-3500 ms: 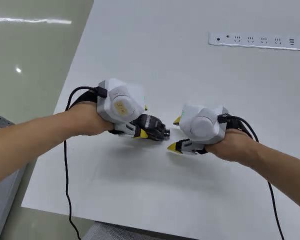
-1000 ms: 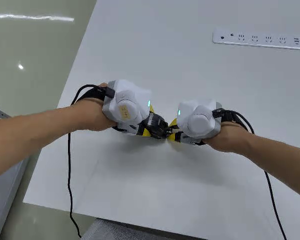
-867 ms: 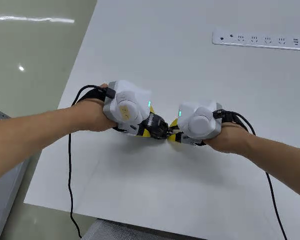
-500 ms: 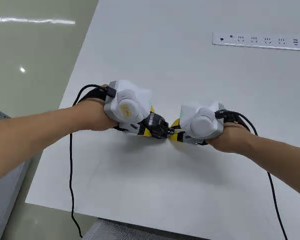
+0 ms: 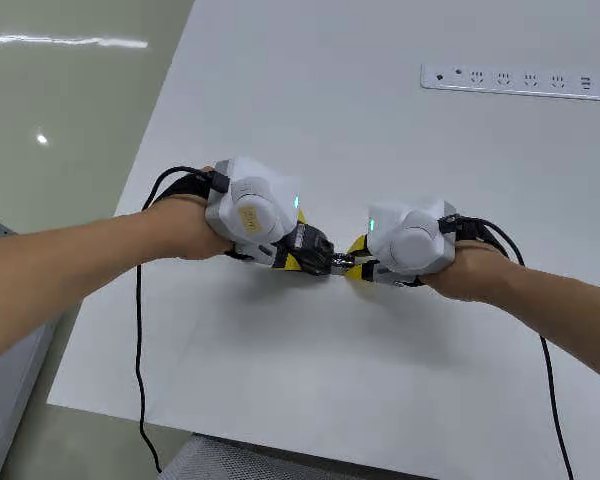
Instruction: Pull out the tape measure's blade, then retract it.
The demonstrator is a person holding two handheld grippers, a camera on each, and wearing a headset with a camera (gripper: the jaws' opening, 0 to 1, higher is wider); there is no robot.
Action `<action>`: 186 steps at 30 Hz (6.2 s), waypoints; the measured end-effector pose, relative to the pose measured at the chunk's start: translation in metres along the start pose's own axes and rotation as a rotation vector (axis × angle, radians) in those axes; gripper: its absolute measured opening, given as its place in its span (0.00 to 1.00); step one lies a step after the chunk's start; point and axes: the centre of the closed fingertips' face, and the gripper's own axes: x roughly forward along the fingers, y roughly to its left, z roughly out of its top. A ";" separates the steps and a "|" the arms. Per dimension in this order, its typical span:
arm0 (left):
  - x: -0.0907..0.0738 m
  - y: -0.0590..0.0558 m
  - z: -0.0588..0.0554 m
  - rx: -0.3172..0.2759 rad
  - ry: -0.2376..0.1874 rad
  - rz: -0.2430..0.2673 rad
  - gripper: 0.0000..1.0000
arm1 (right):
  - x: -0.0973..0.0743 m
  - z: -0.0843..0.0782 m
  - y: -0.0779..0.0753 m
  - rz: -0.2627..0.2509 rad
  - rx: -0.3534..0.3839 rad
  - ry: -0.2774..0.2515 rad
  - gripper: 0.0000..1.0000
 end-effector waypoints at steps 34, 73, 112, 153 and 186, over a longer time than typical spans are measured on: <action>-0.001 -0.001 0.002 -0.005 0.007 0.000 0.30 | -0.027 -0.031 0.001 -0.009 0.040 0.033 0.11; 0.003 0.002 -0.001 -0.004 0.017 0.000 0.30 | -0.067 -0.087 -0.002 -0.035 0.074 0.091 0.11; 0.003 0.001 0.000 -0.009 0.022 0.005 0.30 | -0.101 -0.130 -0.002 -0.051 0.097 0.139 0.11; 0.005 0.002 0.000 -0.005 0.020 -0.001 0.30 | -0.124 -0.146 0.001 -0.050 0.121 0.176 0.12; 0.006 0.008 0.005 -0.046 0.022 0.052 0.39 | -0.124 -0.154 -0.008 -0.109 0.100 0.254 0.23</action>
